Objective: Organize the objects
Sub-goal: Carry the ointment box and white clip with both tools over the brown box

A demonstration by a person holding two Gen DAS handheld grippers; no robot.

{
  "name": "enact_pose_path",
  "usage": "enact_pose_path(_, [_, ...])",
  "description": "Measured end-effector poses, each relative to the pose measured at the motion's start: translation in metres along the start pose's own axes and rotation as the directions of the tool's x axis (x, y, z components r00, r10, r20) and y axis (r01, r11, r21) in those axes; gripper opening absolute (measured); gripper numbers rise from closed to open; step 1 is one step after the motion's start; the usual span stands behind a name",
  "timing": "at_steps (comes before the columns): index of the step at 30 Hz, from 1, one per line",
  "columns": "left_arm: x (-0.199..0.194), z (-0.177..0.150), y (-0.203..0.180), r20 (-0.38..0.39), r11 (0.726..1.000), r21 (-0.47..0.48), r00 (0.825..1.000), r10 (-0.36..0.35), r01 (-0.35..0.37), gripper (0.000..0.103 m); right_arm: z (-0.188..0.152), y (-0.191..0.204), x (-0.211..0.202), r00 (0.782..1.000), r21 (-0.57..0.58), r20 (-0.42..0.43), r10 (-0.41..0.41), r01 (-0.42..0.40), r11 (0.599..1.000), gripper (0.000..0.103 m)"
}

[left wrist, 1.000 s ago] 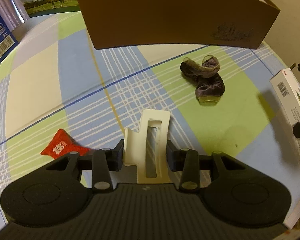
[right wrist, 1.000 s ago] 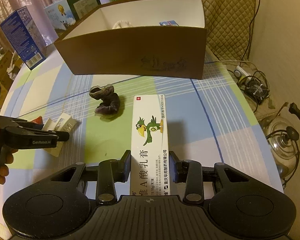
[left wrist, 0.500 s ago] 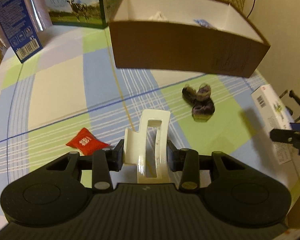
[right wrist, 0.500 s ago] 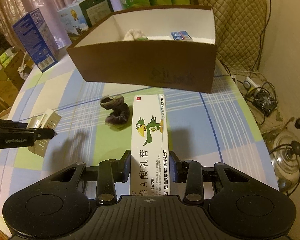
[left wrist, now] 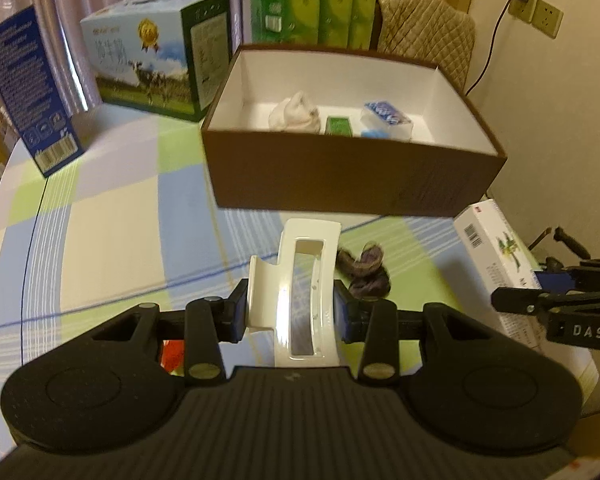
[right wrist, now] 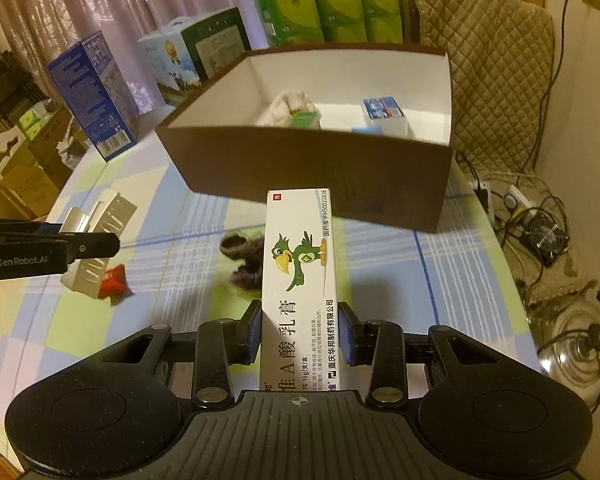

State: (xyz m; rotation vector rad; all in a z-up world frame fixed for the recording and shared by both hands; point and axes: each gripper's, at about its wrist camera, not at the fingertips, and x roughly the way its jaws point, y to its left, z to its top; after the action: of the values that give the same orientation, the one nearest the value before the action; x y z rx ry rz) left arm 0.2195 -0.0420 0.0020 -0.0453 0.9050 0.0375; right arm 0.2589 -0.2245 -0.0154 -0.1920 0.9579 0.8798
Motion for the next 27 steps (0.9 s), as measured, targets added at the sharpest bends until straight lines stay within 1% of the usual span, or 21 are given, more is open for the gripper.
enact_pose_path(13, [0.014,0.057,-0.016,0.077,1.000,0.027,0.997,0.001,-0.003,0.036,0.056,-0.013,0.004,0.997,-0.015,0.067,0.037,-0.036,0.999,0.035])
enact_pose_path(22, [0.036,0.112,-0.018,0.123,0.999,0.036,0.992,0.013,-0.018,0.036,0.105,-0.022,0.019,0.993,-0.047,0.110,0.046,-0.041,0.998,0.035])
enact_pose_path(27, [0.053,0.142,-0.018,0.131,0.999,0.045,0.991,0.021,-0.027,0.036,0.137,-0.029,0.032,0.991,-0.052,0.128,0.045,-0.039,0.998,0.035])
